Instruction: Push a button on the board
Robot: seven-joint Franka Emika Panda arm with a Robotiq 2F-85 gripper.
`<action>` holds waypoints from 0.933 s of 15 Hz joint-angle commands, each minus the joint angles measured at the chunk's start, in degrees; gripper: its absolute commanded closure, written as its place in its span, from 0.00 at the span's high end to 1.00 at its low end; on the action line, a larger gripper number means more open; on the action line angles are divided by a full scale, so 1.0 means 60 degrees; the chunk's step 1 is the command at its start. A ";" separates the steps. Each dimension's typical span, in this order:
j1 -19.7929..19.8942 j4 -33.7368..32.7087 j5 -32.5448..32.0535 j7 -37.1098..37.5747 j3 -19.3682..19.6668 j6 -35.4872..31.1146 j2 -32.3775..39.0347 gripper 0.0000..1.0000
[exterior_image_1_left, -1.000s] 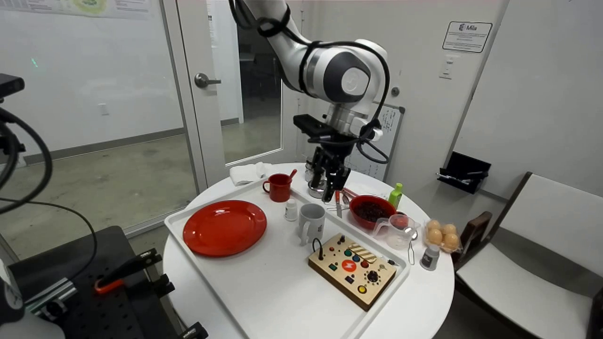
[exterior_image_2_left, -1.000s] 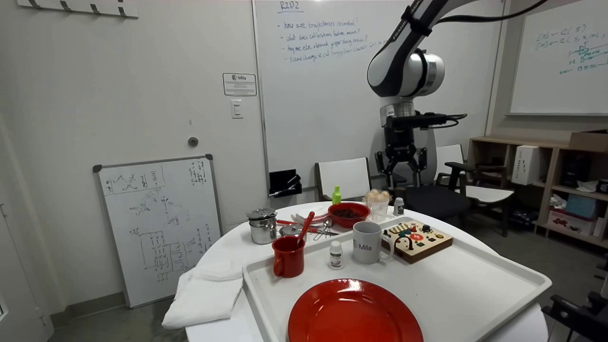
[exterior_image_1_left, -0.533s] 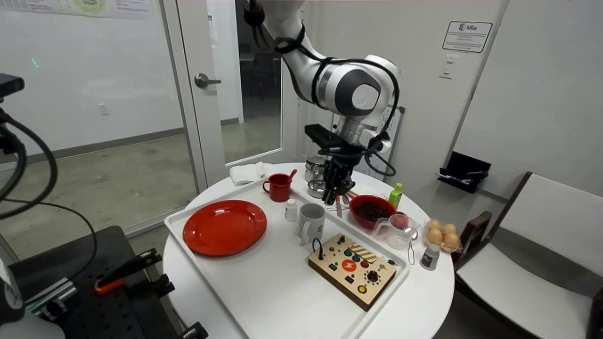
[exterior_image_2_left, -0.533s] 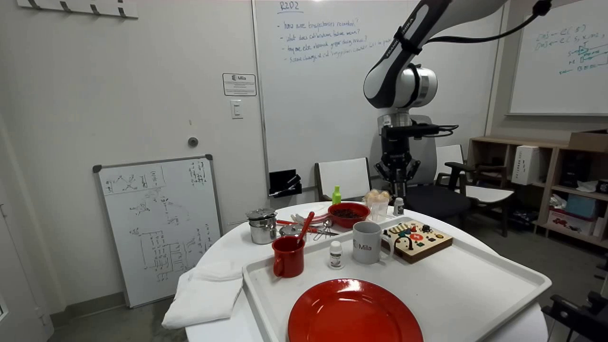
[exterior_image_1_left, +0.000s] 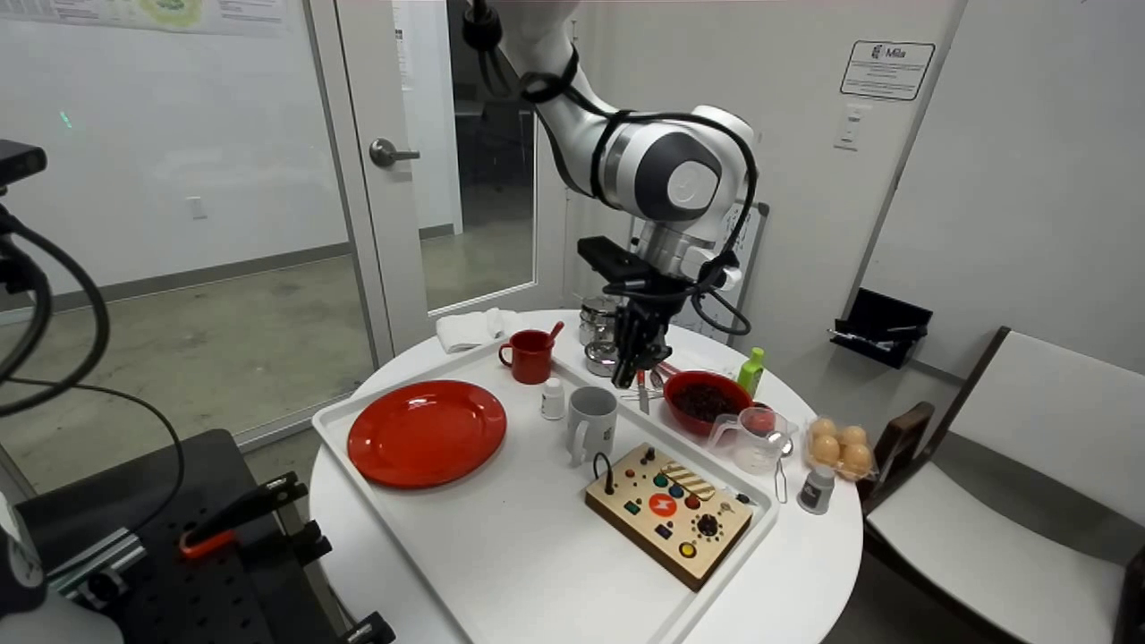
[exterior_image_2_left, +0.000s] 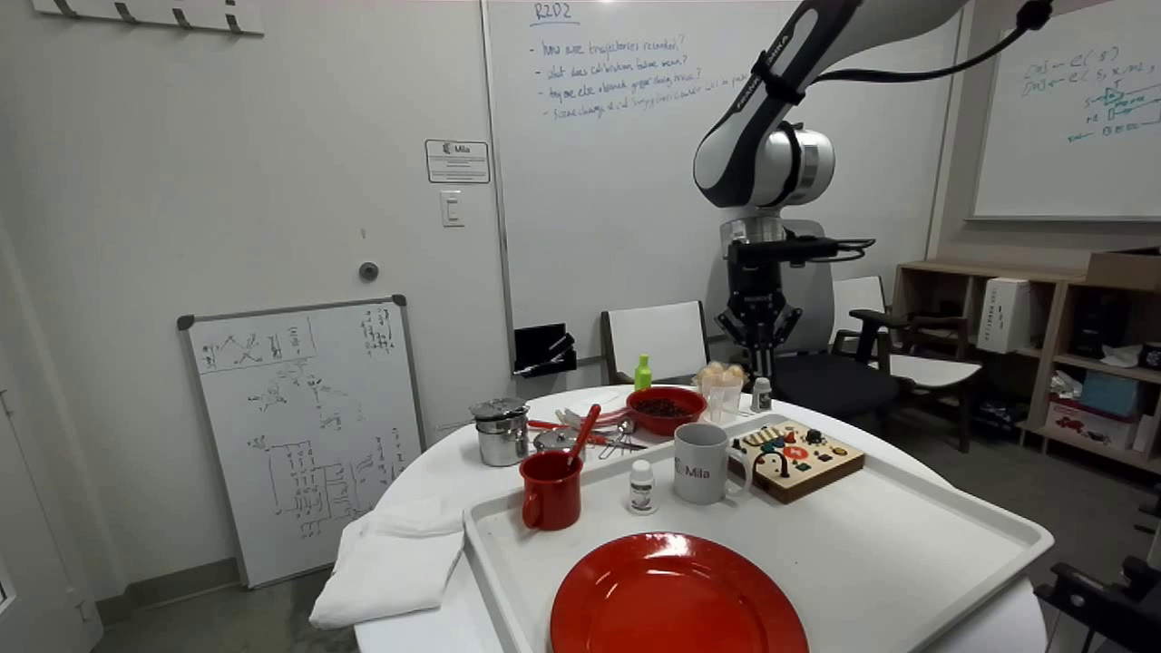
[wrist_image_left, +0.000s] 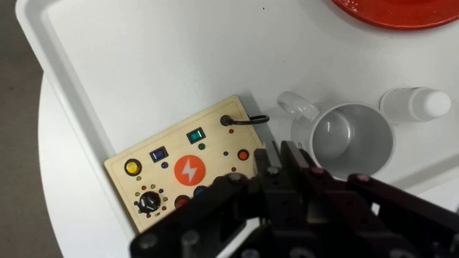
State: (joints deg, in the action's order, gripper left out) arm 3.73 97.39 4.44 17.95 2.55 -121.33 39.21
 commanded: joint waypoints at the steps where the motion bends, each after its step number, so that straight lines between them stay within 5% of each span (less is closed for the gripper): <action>1: -0.0052 -0.0618 0.0303 0.0212 0.0199 -0.0120 0.0607 0.10; 14: -0.0048 -0.2477 0.0952 0.1499 0.0437 -0.1088 0.2850 0.11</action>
State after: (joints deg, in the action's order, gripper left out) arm 4.07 85.08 8.23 24.75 4.26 -126.90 53.84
